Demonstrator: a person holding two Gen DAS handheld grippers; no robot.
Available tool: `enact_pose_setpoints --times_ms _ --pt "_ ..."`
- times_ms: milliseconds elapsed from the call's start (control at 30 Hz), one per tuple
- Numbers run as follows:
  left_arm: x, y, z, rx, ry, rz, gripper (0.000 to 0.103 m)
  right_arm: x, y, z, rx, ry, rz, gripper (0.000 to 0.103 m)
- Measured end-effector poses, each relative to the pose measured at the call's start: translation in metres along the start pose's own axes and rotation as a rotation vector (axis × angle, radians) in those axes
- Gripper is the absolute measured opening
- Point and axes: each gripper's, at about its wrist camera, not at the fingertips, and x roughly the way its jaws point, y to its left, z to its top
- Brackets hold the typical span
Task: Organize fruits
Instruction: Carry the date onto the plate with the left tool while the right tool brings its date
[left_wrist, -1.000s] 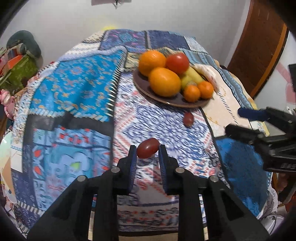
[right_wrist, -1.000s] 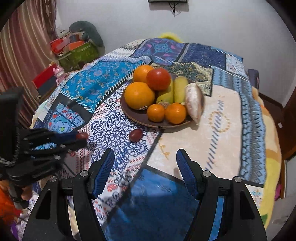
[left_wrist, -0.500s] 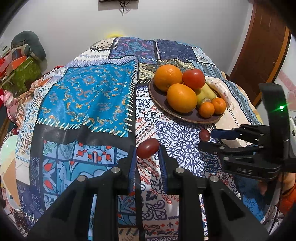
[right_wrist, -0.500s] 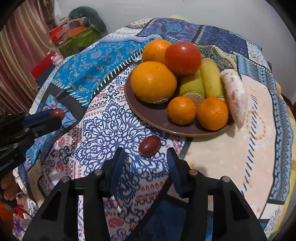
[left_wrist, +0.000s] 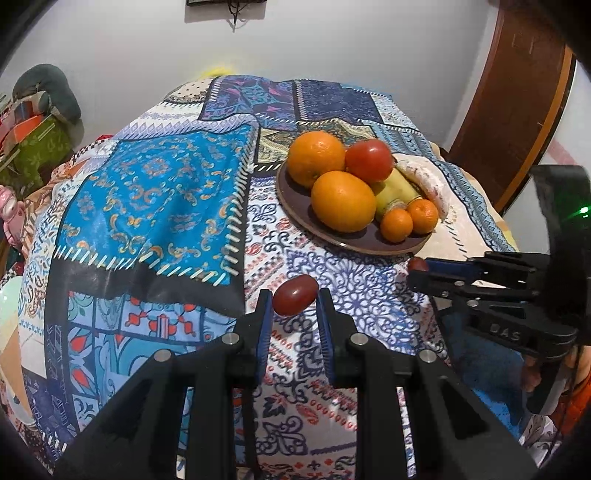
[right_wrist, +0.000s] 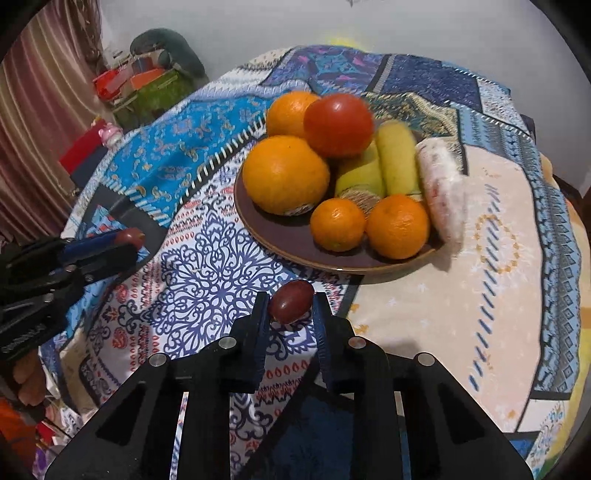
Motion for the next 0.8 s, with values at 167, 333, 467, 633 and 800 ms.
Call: enact_pose_setpoints --times_ms 167,333,467,633,800 --pt "0.002 -0.014 0.009 0.012 -0.011 -0.018 0.023 -0.02 -0.008 0.006 0.012 -0.052 -0.003 0.021" --pt "0.004 -0.029 0.019 0.034 -0.021 -0.037 0.023 -0.035 -0.02 0.012 0.029 -0.101 -0.016 0.021" --pt "0.011 -0.04 0.027 0.049 -0.022 -0.053 0.023 -0.041 -0.027 0.018 0.029 -0.134 -0.026 0.021" --pt "0.02 -0.049 0.034 0.068 -0.018 -0.068 0.023 -0.044 -0.037 0.027 0.037 -0.164 -0.03 0.021" --pt "0.033 -0.055 0.038 0.09 -0.001 -0.08 0.023 -0.042 -0.043 0.039 0.036 -0.184 -0.028 0.021"
